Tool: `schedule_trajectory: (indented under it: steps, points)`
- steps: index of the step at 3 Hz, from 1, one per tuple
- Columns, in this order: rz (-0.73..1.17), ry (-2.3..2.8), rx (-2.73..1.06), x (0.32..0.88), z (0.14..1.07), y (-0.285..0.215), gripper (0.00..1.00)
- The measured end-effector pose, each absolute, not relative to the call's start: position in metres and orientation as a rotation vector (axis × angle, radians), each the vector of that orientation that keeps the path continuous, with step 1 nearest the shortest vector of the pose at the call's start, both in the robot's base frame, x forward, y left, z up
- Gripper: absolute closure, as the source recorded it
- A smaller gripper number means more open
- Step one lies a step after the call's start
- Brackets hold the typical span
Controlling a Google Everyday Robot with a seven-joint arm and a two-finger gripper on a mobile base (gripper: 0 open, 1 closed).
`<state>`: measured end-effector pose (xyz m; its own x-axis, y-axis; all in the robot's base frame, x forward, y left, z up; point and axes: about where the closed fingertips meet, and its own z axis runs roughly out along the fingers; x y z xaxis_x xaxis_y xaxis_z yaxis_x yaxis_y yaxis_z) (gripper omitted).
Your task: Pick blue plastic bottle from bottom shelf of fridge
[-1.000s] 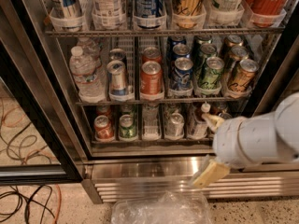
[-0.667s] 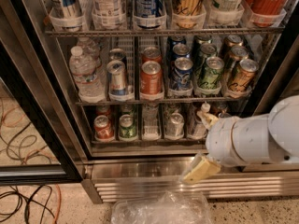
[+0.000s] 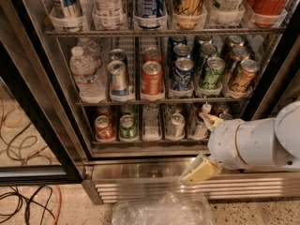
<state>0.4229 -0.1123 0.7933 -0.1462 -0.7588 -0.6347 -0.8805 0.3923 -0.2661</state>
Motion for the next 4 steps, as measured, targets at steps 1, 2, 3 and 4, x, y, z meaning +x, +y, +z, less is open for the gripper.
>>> schedule_trajectory:
  steps: [1, 2, 3, 4]
  points:
    - [0.302, 1.915, -1.262, 0.423, 0.765, -0.104, 0.0]
    - [0.366, 1.879, -1.04, 0.432, 0.727, -0.103, 0.0]
    - [0.372, 1.857, -0.915, 0.442, 0.719, -0.109, 0.0]
    - [0.372, 1.857, -0.915, 0.442, 0.719, -0.109, 0.0]
